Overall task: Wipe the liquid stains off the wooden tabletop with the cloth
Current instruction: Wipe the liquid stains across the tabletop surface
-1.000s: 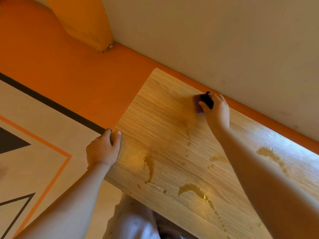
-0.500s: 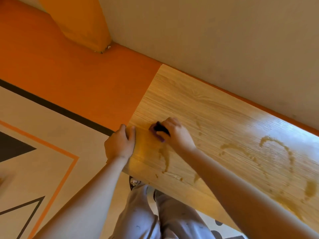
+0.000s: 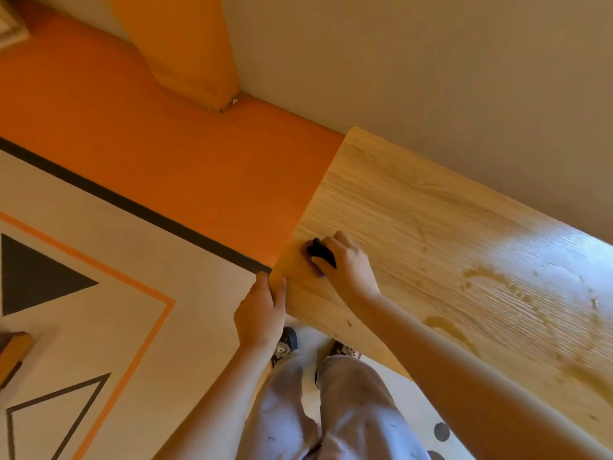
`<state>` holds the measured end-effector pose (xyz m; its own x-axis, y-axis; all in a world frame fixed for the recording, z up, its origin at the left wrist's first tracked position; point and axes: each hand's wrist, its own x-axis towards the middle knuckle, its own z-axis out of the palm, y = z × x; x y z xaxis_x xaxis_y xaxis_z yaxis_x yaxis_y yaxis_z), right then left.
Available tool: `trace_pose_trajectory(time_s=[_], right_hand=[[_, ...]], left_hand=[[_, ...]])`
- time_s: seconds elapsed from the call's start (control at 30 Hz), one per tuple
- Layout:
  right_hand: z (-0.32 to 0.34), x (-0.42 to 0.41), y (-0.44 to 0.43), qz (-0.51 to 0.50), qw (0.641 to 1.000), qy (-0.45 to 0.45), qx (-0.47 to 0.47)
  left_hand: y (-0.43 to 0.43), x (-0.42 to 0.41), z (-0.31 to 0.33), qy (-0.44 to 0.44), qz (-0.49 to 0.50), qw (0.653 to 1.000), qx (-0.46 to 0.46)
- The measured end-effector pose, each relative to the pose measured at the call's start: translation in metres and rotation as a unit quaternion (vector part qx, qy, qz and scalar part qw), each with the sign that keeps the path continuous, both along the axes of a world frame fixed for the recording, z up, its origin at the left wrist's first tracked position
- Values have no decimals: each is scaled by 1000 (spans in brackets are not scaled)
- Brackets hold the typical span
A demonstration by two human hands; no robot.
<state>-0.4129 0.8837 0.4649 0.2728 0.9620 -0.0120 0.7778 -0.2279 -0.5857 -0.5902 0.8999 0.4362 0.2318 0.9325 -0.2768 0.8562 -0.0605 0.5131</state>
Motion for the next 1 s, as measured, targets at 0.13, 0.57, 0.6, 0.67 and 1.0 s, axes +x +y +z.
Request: trace_pose_trajectory(time_s=[0.13,0.57,0.6,0.67,1.0], right_hand=[[-1,-27,-15,104,994,-9,-13],[1,81,122,-130,989,-71,11],[2,70,115,-117,991,-61,17],[-1,39,92,-56,997,-39,21],[3,-5,46,114,993,-20,3]], left_hand=[[5,-3,-16,-60,12,998,23],[5,-5,-31,-132,28,986,95],[4,-6,-32,-139,27,985,95],[2,-6,-33,-155,26,983,94],[5,-20,-32,-228,-18,973,11]])
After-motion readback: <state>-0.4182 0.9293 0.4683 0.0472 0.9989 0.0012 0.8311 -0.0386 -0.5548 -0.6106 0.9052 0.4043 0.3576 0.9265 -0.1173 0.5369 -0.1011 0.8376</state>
